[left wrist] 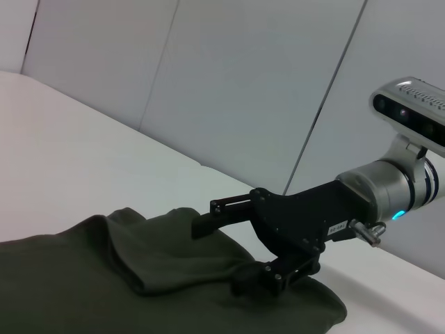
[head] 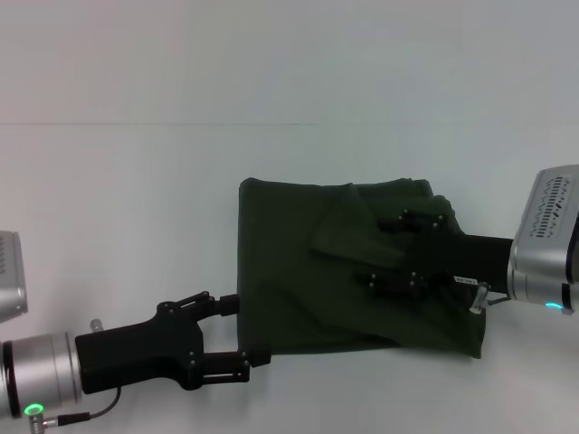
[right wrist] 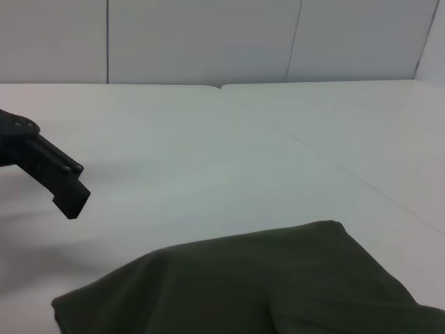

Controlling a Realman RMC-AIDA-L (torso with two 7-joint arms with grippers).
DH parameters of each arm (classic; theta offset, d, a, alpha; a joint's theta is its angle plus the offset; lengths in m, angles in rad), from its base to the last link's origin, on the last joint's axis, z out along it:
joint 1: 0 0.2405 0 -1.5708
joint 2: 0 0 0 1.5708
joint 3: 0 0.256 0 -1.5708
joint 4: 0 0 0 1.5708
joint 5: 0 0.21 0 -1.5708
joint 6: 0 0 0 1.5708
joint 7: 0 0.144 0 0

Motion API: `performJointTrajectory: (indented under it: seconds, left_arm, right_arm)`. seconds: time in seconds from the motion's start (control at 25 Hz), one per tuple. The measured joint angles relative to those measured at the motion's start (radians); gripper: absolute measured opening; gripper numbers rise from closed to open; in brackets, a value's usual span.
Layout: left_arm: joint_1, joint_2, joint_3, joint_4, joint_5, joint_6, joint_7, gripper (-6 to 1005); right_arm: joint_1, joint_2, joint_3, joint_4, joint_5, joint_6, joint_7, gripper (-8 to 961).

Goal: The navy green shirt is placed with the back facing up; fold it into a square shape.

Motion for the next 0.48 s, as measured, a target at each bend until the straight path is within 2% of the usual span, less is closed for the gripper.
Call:
performJointTrajectory:
  seconds: [0.48]
  left_arm:
    - [0.009, -0.006, 0.000, -0.001, -0.005, 0.004, 0.001, 949]
  right_arm:
    - [0.008, 0.000, -0.023, -0.001, 0.013, 0.012, 0.017, 611]
